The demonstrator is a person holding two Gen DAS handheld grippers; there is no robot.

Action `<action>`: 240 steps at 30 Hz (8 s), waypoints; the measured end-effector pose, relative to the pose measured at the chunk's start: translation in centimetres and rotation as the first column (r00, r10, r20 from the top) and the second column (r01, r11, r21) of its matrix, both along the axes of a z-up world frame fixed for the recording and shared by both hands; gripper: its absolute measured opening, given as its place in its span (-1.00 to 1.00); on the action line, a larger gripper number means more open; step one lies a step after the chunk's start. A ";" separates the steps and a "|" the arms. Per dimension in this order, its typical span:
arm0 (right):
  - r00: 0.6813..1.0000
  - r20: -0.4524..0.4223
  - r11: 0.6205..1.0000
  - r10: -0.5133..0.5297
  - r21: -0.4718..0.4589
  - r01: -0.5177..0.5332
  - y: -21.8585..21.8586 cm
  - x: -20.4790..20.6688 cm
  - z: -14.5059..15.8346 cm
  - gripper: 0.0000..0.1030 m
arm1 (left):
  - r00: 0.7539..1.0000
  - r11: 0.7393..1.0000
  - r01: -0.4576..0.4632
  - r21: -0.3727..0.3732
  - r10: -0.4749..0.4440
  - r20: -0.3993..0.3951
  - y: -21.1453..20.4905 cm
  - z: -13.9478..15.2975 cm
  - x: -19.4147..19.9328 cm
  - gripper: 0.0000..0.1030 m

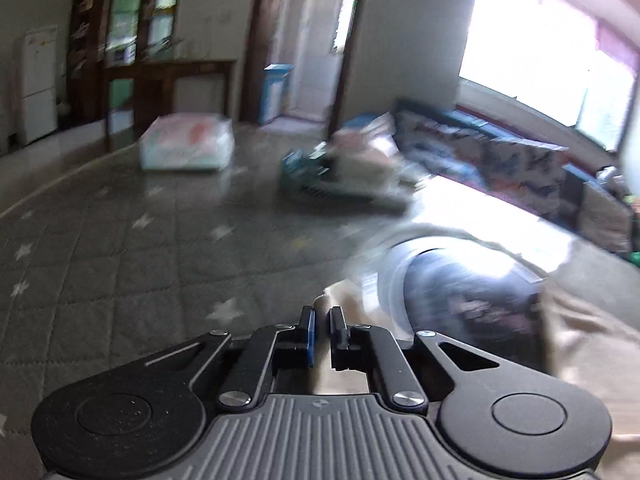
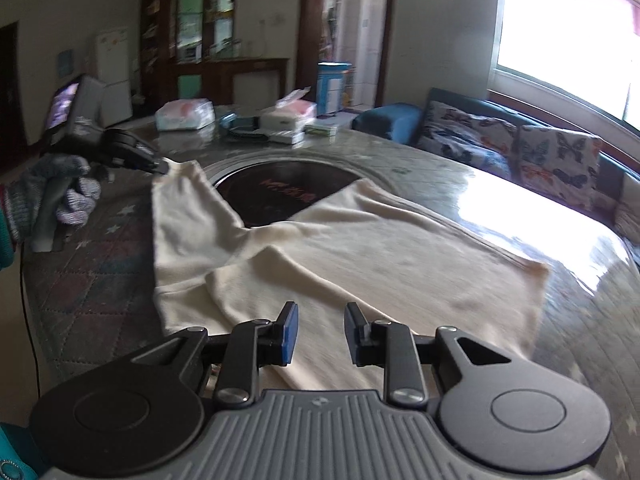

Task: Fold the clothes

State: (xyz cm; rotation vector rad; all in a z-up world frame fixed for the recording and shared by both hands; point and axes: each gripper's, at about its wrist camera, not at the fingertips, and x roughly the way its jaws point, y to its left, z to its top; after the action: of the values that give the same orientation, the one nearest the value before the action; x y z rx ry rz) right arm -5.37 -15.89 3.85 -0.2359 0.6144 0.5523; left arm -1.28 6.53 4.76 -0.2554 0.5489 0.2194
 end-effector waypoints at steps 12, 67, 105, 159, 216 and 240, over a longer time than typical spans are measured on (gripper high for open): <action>0.979 -0.013 0.971 -0.205 0.122 0.205 -7.3 -0.7 0.0 -0.52 | 0.852 0.871 0.492 -0.002 -0.480 0.211 -14.9 7.0 -5.3 -0.86; 0.961 -0.124 0.958 -0.246 0.120 0.260 -7.0 2.1 -2.7 -0.48 | 0.820 0.818 0.572 0.063 -0.571 -0.040 -10.8 -1.1 -6.1 -0.43; 0.979 0.010 0.978 -0.205 0.038 0.204 -5.2 0.2 -1.5 -0.70 | 0.734 0.724 0.677 0.132 -0.676 -0.065 -16.7 -1.3 -3.6 -0.43; 0.992 0.029 0.985 0.123 -0.122 -0.119 -2.7 -2.9 -3.1 -0.30 | 0.613 0.563 0.762 0.322 -0.787 -0.076 -18.8 -2.3 -6.7 -0.68; 0.968 -0.116 0.967 -0.221 0.102 0.233 -7.4 11.1 -1.4 -0.73 | 0.760 0.700 0.643 0.310 -0.634 -0.143 -22.9 -3.1 6.9 -0.82; 0.918 -0.108 0.912 -0.381 0.116 0.392 -14.0 6.1 -3.7 -0.69 | 0.683 0.645 0.724 0.246 -0.721 -0.119 -25.0 -2.4 1.8 -0.56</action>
State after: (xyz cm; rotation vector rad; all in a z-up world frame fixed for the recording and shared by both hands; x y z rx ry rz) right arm 0.74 -29.85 0.18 0.0411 0.6805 0.2178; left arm 0.50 -18.46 2.39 0.2563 0.5850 -0.4982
